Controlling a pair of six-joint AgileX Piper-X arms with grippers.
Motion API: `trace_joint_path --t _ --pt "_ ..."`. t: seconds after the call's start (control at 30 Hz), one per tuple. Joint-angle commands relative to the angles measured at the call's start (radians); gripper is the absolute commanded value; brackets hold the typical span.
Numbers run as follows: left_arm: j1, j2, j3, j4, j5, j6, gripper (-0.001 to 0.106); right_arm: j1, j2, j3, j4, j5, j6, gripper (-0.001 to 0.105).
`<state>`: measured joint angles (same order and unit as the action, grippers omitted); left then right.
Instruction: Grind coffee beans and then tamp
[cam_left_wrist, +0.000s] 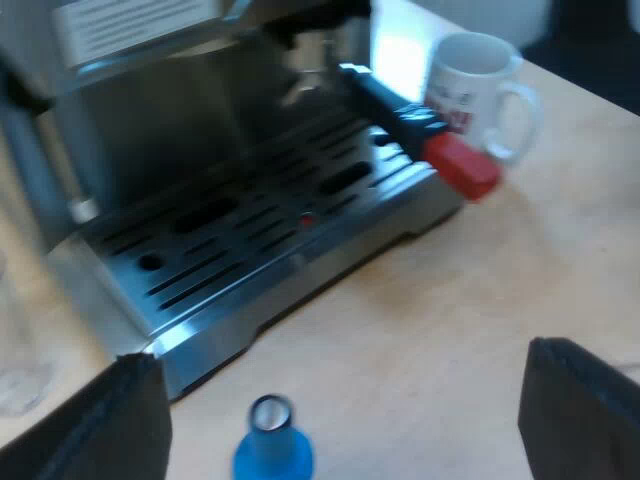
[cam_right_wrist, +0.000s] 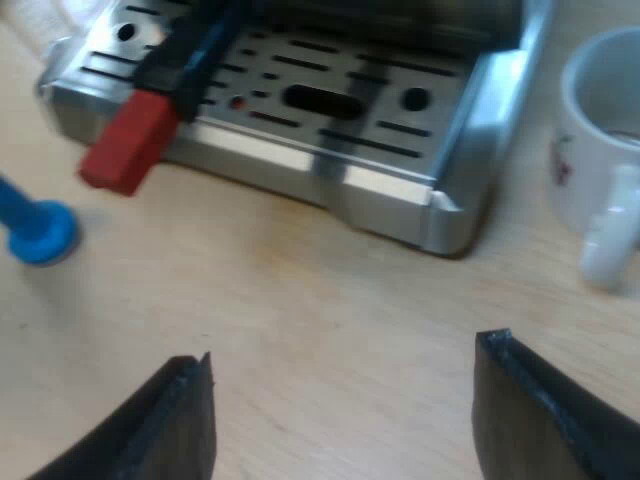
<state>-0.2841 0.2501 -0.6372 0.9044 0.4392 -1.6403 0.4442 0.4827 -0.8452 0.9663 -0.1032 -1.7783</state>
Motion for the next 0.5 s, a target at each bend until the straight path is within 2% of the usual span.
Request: trace_joint_path --t 0.03,0.13,0.2,0.33,0.5 --pt "-0.045 0.003 -0.008 -0.017 0.022 0.029 0.073 0.064 0.01 -0.013 -0.031 0.024 0.01 0.058" --pt "-0.084 0.003 -0.008 -0.017 0.025 0.048 0.073 0.123 0.026 -0.013 -0.04 0.062 0.011 0.058" --pt "-0.113 0.003 -0.008 -0.017 0.031 0.052 0.073 0.219 0.051 -0.013 -0.06 0.113 0.036 0.058" --pt "-0.12 0.003 -0.004 -0.017 0.042 0.052 0.073 0.32 0.09 -0.013 -0.1 0.178 0.055 0.058" --pt "-0.12 0.003 0.042 -0.034 0.052 0.052 0.073 0.453 0.167 -0.011 -0.149 0.274 0.054 0.058"
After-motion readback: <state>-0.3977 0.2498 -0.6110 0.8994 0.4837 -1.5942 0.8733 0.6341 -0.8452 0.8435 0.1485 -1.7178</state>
